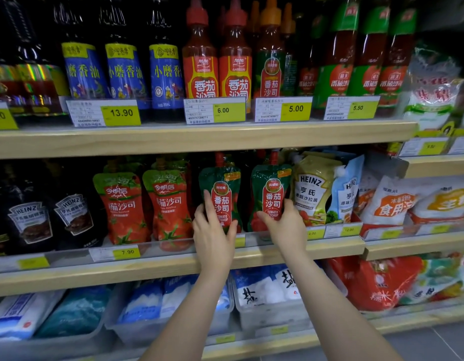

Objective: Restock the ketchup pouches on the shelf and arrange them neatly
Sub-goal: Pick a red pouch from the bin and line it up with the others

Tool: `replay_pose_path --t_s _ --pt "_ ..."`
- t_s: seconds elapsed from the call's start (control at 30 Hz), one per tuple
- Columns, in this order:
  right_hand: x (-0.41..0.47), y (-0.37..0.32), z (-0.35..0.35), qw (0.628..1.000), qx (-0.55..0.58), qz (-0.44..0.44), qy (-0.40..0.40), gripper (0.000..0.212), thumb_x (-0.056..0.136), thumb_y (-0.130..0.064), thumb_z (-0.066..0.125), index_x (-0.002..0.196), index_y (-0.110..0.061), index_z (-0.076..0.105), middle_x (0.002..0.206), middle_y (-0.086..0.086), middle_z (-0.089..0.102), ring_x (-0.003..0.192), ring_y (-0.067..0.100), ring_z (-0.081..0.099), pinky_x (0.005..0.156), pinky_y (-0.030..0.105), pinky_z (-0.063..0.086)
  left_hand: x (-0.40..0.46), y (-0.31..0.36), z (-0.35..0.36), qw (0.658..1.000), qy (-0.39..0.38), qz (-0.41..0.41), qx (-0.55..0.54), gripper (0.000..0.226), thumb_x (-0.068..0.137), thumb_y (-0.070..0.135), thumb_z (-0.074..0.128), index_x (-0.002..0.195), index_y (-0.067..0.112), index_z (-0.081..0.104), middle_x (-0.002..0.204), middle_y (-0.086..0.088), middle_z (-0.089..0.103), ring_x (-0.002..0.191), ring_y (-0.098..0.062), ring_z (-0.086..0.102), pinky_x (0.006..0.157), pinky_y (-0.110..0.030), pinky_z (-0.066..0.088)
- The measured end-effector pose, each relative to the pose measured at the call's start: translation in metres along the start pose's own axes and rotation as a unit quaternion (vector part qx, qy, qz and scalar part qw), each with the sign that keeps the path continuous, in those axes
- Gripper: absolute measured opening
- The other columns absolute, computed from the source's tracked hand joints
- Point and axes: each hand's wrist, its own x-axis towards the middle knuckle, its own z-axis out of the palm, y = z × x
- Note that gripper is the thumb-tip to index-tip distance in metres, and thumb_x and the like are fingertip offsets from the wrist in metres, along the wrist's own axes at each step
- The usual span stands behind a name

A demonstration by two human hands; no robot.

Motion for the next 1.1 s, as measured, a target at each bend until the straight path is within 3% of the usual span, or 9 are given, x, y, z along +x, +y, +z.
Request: replay_pose_path --t_s 0.17,0.37,0.5,0.57,0.7,0.77,0.83,0.93,1.1 --pt "-0.006 0.002 -0.002 0.999 0.015 -0.033 0.025 0.104 0.065 -0.044 0.078 0.144 -0.018 0.015 0.139 0.012 0.042 0.122 0.030 0.047 0.091 0.046 0.048 0.000 -0.002 -0.003 0.997 -0.010 0.062 0.044 0.104 0.081 0.031 0.069 0.144 0.041 -0.013 0.149 -0.025 0.019 0.125 -0.041 0.041 0.091 -0.049 0.050" --pt "0.000 0.002 0.009 0.999 -0.041 -0.009 -0.012 0.073 0.070 -0.037 0.076 0.125 -0.010 0.037 0.120 0.011 0.058 0.104 0.032 0.059 0.079 0.041 0.051 0.005 0.000 0.002 0.998 -0.021 0.043 0.050 0.097 0.087 0.026 0.063 0.142 0.043 -0.015 0.141 -0.026 0.027 0.115 -0.038 0.048 0.085 -0.042 0.049" --pt "0.001 0.003 0.014 0.999 -0.041 -0.009 -0.010 0.074 0.070 -0.037 0.076 0.127 -0.010 0.037 0.120 0.012 0.058 0.104 0.032 0.059 0.077 0.040 0.050 0.007 -0.002 0.003 0.997 -0.028 0.039 0.052 0.097 0.087 0.027 0.063 0.141 0.046 -0.015 0.137 -0.024 0.031 0.112 -0.035 0.048 0.078 -0.039 0.051" --pt "0.001 0.003 0.012 0.999 -0.028 -0.012 -0.018 0.079 0.069 -0.038 0.077 0.130 -0.010 0.035 0.124 0.013 0.056 0.108 0.031 0.057 0.082 0.042 0.050 0.007 0.000 0.000 0.998 -0.032 0.036 0.045 0.095 0.087 0.028 0.063 0.141 0.046 -0.014 0.138 -0.024 0.030 0.117 -0.035 0.045 0.083 -0.040 0.050" --pt "-0.016 -0.001 0.003 0.996 0.050 -0.059 0.047 0.088 0.066 -0.036 0.080 0.136 -0.009 0.032 0.132 0.012 0.045 0.123 0.027 0.044 0.099 0.038 0.041 -0.011 -0.007 -0.021 0.998 -0.012 0.062 -0.018 0.087 0.083 0.032 0.066 0.147 0.036 0.008 0.143 -0.017 0.030 0.130 -0.029 0.032 0.093 -0.036 0.043" --pt "-0.039 -0.007 0.006 0.987 0.054 -0.127 0.083 0.080 0.066 -0.037 0.079 0.130 -0.012 0.038 0.125 0.007 0.047 0.118 0.021 0.043 0.097 0.029 0.038 -0.021 -0.031 -0.040 0.996 0.050 0.069 -0.003 0.075 0.080 0.034 0.067 0.143 0.025 0.027 0.137 -0.014 0.038 0.124 -0.027 0.038 0.093 -0.035 0.042" --pt "-0.056 -0.016 0.018 0.984 0.051 -0.162 0.054 0.077 0.068 -0.040 0.077 0.128 -0.013 0.039 0.123 0.004 0.048 0.116 0.017 0.044 0.096 0.026 0.037 -0.021 -0.058 -0.056 0.993 0.114 0.033 0.016 0.068 0.077 0.032 0.071 0.133 0.010 0.038 0.129 -0.018 0.043 0.119 -0.032 0.042 0.094 -0.045 0.046" --pt "-0.059 -0.035 0.041 0.991 0.061 -0.122 -0.004 0.082 0.071 -0.041 0.075 0.135 -0.011 0.034 0.132 0.007 0.045 0.124 0.020 0.042 0.100 0.030 0.038 -0.007 -0.069 -0.067 0.992 0.113 -0.035 0.050 0.072 0.073 0.029 0.077 0.127 -0.002 0.040 0.127 -0.023 0.045 0.116 -0.038 0.044 0.094 -0.048 0.042" --pt "-0.046 -0.048 0.060 0.997 0.035 -0.061 -0.022 0.077 0.075 -0.035 0.073 0.135 -0.008 0.033 0.129 0.011 0.052 0.120 0.025 0.049 0.095 0.036 0.045 0.007 -0.054 -0.052 0.988 0.075 -0.109 0.082 0.072 0.072 0.038 0.076 0.124 0.002 0.041 0.124 -0.020 0.053 0.109 -0.036 0.052 0.089 -0.047 0.039"
